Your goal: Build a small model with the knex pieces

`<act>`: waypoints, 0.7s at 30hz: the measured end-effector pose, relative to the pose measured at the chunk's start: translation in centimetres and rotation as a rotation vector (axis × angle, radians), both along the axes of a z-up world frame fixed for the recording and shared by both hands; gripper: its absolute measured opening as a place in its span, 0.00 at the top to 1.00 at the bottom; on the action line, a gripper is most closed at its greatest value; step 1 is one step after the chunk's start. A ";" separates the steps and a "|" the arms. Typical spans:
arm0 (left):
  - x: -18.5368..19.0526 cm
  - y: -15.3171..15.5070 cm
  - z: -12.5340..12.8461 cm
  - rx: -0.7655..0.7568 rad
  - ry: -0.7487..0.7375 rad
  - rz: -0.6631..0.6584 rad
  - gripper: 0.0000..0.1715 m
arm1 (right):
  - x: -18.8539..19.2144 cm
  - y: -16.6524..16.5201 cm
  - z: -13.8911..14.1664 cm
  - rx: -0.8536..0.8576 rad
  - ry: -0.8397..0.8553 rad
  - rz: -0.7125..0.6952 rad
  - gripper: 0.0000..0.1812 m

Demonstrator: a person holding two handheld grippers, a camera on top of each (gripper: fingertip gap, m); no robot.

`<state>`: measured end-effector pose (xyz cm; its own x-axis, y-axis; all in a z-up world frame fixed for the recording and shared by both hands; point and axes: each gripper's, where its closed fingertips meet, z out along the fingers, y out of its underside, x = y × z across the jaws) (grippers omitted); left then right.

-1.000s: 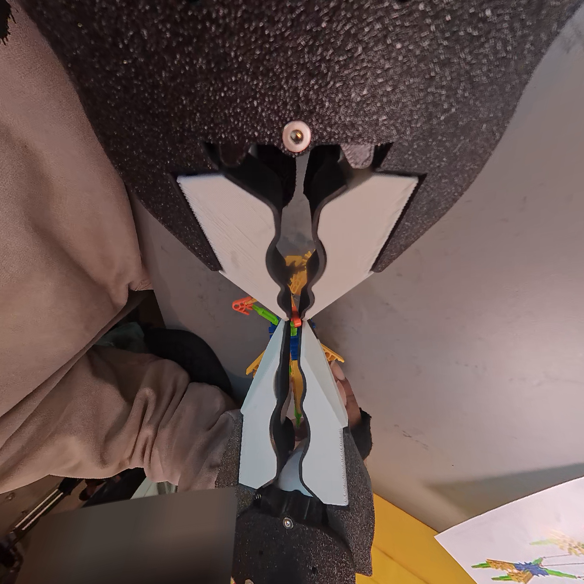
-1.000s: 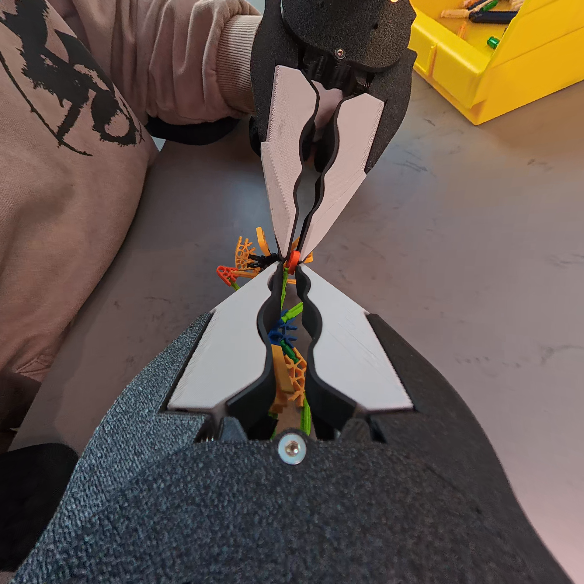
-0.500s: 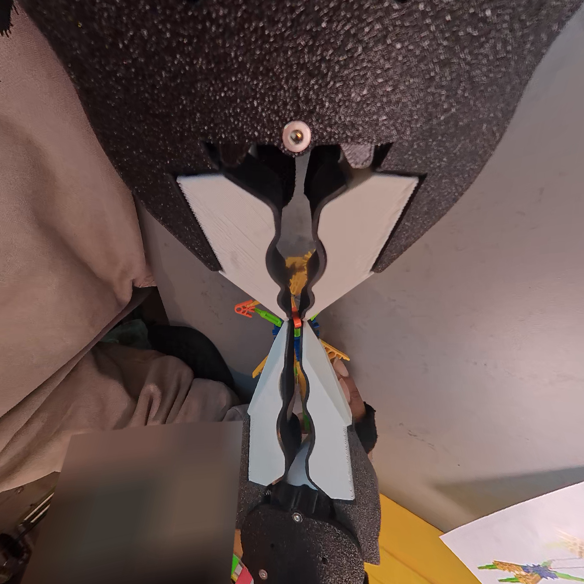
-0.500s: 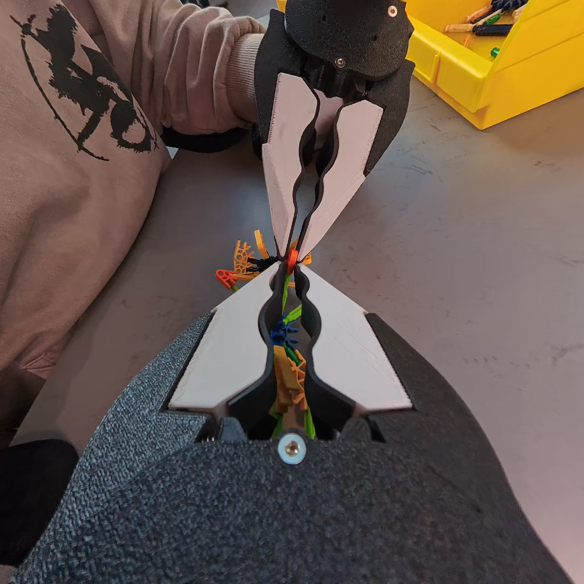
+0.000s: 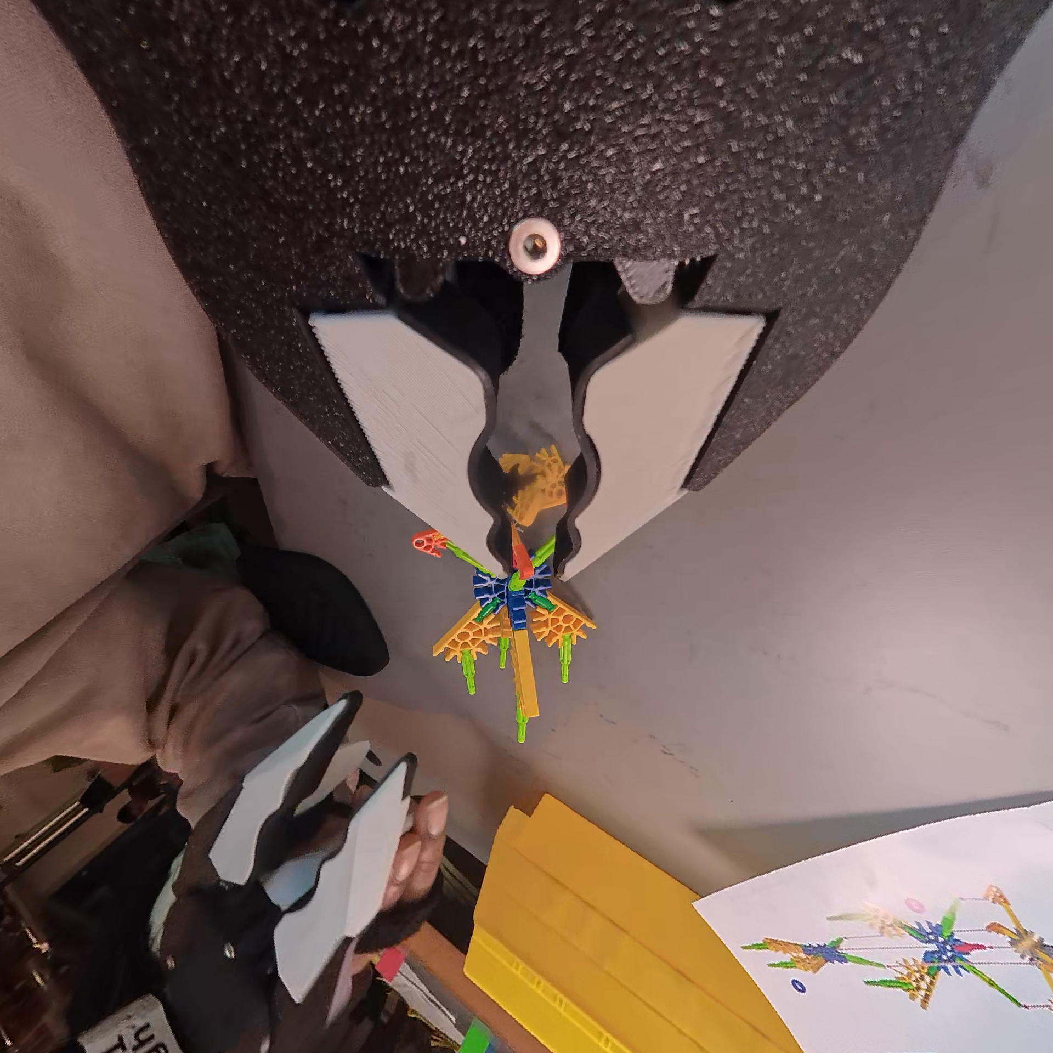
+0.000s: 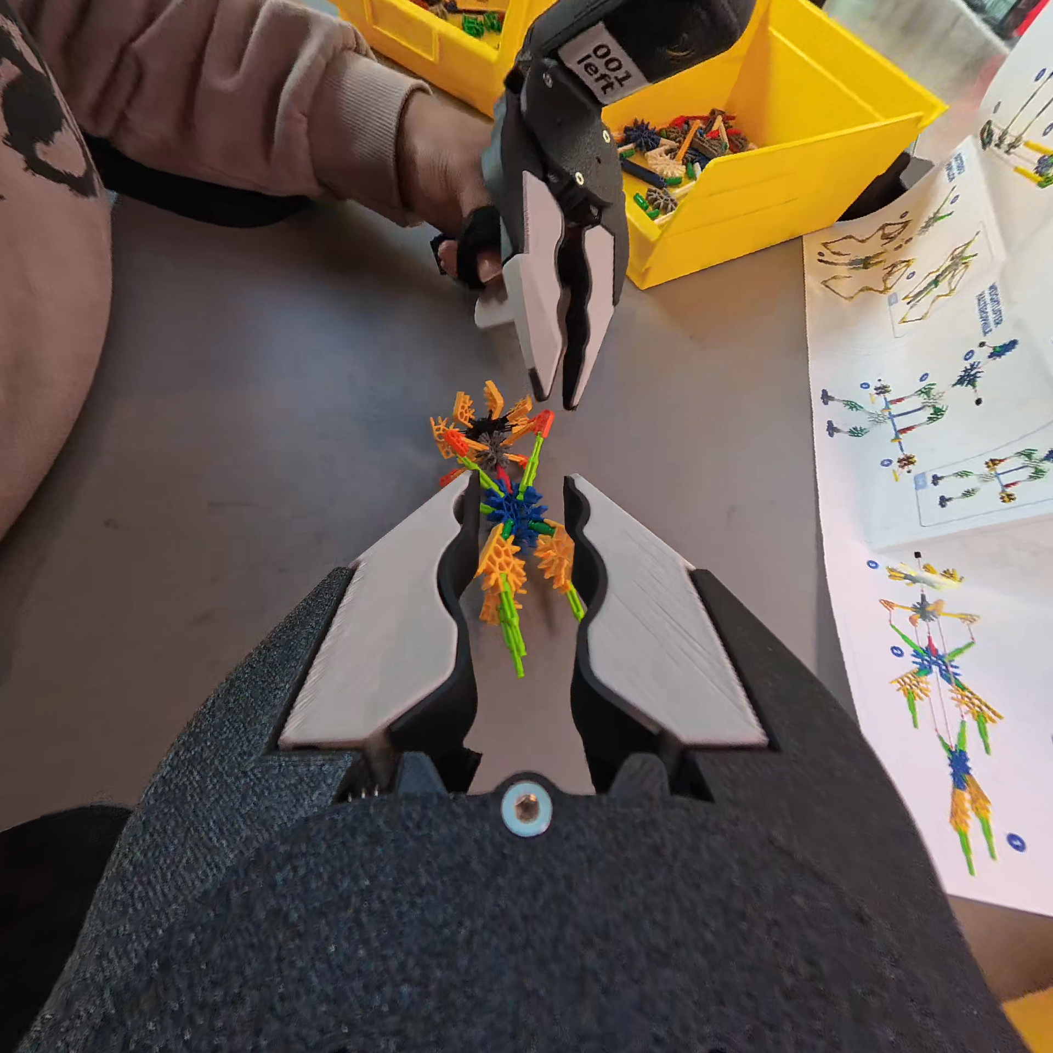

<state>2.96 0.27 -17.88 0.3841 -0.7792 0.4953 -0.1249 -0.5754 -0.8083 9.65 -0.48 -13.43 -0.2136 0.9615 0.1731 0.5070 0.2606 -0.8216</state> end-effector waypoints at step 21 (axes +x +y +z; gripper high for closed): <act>1.0 0.3 -0.4 -0.133 -0.087 0.114 0.99 | -1.2 -2.5 -9.1 0.000 -0.157 -0.218 0.88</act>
